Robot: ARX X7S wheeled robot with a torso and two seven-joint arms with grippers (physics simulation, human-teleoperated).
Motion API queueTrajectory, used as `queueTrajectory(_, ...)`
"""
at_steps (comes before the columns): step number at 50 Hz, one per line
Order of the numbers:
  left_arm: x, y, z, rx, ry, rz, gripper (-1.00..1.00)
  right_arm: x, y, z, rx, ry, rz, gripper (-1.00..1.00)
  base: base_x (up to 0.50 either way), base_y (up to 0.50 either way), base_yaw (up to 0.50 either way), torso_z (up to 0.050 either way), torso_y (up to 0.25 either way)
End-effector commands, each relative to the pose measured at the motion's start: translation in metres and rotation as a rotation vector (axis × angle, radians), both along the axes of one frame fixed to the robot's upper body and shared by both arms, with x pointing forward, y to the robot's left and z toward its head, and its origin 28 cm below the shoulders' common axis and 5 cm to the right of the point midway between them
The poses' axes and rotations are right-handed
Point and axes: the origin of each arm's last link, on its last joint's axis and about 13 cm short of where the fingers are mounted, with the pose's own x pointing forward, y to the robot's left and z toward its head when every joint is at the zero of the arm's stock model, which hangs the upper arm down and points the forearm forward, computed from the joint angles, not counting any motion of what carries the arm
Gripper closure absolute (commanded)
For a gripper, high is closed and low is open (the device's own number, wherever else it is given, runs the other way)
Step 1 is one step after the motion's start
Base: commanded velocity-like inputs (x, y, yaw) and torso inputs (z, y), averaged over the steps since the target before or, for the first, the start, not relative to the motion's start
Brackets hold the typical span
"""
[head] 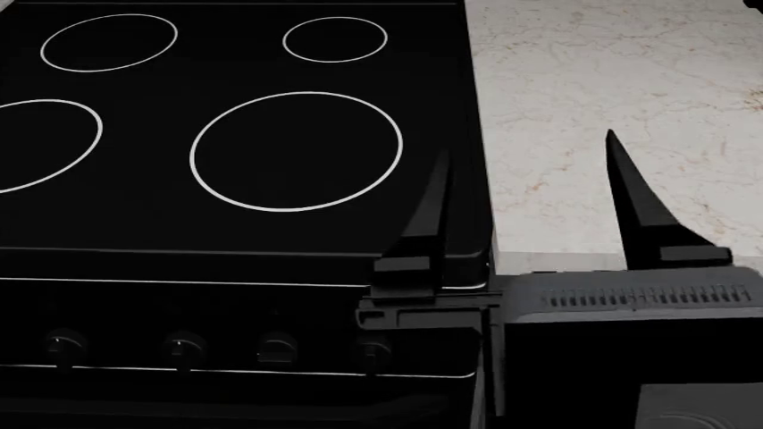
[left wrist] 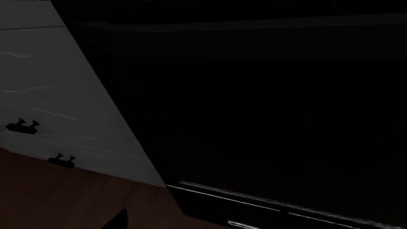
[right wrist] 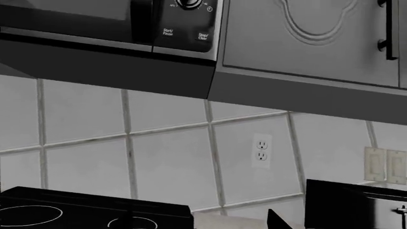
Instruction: Press the stop button on the microwave
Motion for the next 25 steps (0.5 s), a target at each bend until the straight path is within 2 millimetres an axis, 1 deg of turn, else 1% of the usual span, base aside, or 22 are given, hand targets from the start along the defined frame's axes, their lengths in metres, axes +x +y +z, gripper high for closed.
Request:
queueTrajectory(1, -0.046, 0.014, -0.032, -0.023, 0.222, 0.124, -1.0, -0.006, -0.001, 0.057, -0.005, -0.122, -0.011, -1.0, 0.0, 0.0, 0.0, 0.0, 0.0)
queueTrajectory(4, -0.066, 0.014, -0.038, -0.058, 0.314, 0.158, -1.0, 0.002, 0.001, 0.077, -0.012, -0.122, -0.004, -1.0, 0.0, 0.0, 0.0, 0.0, 0.0)
queueTrajectory(7, -0.079, 0.013, -0.042, -0.016, 0.363, 0.145, -1.0, 0.008, 0.003, 0.091, -0.013, -0.118, 0.006, -1.0, 0.0, 0.0, 0.0, 0.0, 0.0)
queueTrajectory(10, -0.095, 0.013, -0.046, -0.032, 0.427, 0.145, -1.0, 0.013, 0.005, 0.111, -0.019, -0.126, 0.003, -1.0, 0.0, 0.0, 0.0, 0.0, 0.0)
queueTrajectory(14, -0.095, 0.013, -0.046, -0.032, 0.427, 0.145, -1.0, 0.02, 0.005, 0.133, 0.001, -0.126, -0.009, -1.0, 0.0, 0.0, 0.0, 0.0, 0.0)
queueTrajectory(19, -0.095, 0.013, -0.046, -0.032, 0.427, 0.145, -1.0, 0.034, 0.005, 0.155, -0.008, -0.124, -0.051, -1.0, 0.0, 0.0, 0.0, 0.0, 0.0)
queueTrajectory(22, -0.095, 0.013, -0.046, -0.032, 0.427, 0.145, -1.0, 0.05, 0.003, 0.169, 0.0, -0.097, -0.073, -1.0, 0.0, 0.0, 0.0, 0.0, 0.0)
queueTrajectory(23, -0.095, 0.013, -0.046, -0.032, 0.427, 0.145, -1.0, 0.052, 0.003, 0.17, -0.001, -0.092, -0.073, -1.0, 0.0, 0.0, 0.0, 0.0, 0.0)
queueTrajectory(25, -0.095, 0.013, -0.046, -0.032, 0.427, 0.145, -1.0, 0.061, 0.003, 0.178, -0.002, -0.084, -0.083, -1.0, 0.0, 0.0, 0.0, 0.0, 0.0)
